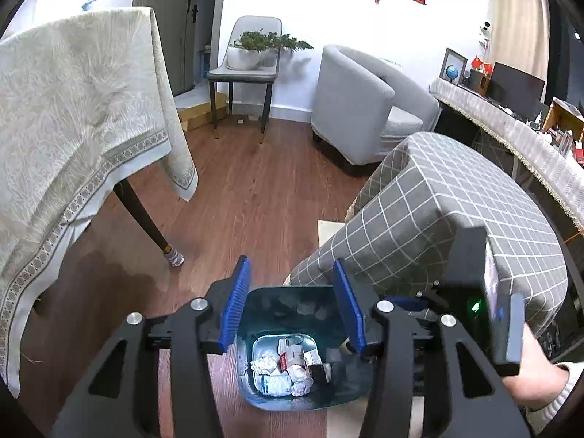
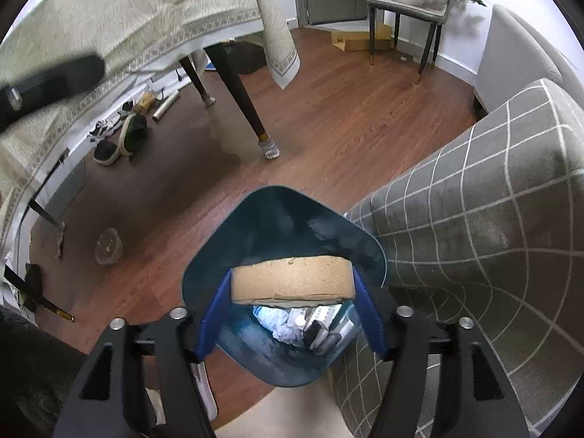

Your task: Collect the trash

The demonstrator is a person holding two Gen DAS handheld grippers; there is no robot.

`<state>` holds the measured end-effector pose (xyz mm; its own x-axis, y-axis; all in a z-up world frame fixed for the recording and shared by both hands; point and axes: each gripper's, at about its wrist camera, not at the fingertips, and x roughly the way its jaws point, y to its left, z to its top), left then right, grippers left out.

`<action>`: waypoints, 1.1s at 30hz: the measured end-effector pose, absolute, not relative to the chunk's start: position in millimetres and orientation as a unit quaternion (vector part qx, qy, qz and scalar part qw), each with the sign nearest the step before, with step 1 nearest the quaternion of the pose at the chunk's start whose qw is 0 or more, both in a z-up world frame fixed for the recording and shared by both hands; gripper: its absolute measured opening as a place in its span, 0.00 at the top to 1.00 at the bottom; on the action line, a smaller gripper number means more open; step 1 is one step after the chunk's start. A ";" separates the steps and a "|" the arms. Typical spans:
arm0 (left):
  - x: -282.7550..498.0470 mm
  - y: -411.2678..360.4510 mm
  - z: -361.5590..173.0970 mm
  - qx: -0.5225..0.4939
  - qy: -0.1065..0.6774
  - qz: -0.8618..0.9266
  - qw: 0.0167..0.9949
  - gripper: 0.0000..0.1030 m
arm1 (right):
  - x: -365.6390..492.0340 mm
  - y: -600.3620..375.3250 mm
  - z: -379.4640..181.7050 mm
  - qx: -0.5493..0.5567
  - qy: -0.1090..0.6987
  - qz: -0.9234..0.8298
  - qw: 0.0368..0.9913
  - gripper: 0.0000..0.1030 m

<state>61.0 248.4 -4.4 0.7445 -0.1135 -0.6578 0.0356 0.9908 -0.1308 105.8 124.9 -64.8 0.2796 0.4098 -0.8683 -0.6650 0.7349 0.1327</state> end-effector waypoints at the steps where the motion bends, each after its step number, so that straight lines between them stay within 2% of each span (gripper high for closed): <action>1: 60.9 247.1 -2.4 -0.055 0.353 -0.041 0.933 0.44 | 104.8 124.7 -66.2 -0.130 0.496 0.340 0.788 0.31; 3: 60.5 242.8 2.5 -0.055 0.353 -0.047 0.933 0.38 | 103.1 124.2 -66.0 -0.133 0.498 0.341 0.787 0.31; 11: 57.0 234.7 21.7 -0.049 0.339 -0.026 0.939 0.30 | 96.1 116.3 -39.2 -0.124 0.470 0.357 0.798 0.31; 12: 55.9 234.4 25.1 -0.049 0.335 -0.021 0.941 0.25 | 95.7 114.7 -35.2 -0.123 0.465 0.359 0.800 0.31; 16: 48.8 232.5 37.5 -0.050 0.313 -0.022 0.948 0.16 | 87.5 107.2 -11.2 -0.113 0.432 0.372 0.814 0.30; 20: 47.7 223.3 44.5 -0.050 0.303 -0.002 0.952 0.05 | 78.0 85.6 18.5 -0.101 0.380 0.363 0.845 0.23; 24: 43.6 209.6 47.4 -0.041 0.290 -0.002 0.956 0.05 | 76.6 58.0 42.2 -0.087 0.331 0.329 0.880 0.11; 33: 36.9 178.3 35.0 -0.013 0.298 0.004 0.954 0.03 | 77.7 -14.9 60.1 -0.070 0.303 0.249 0.917 0.04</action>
<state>36.9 178.3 35.0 0.8220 0.0002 -0.5695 -0.0157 0.9996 -0.0224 77.7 -14.9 60.1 0.6927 0.4139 -0.5907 -0.4989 0.8664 0.0221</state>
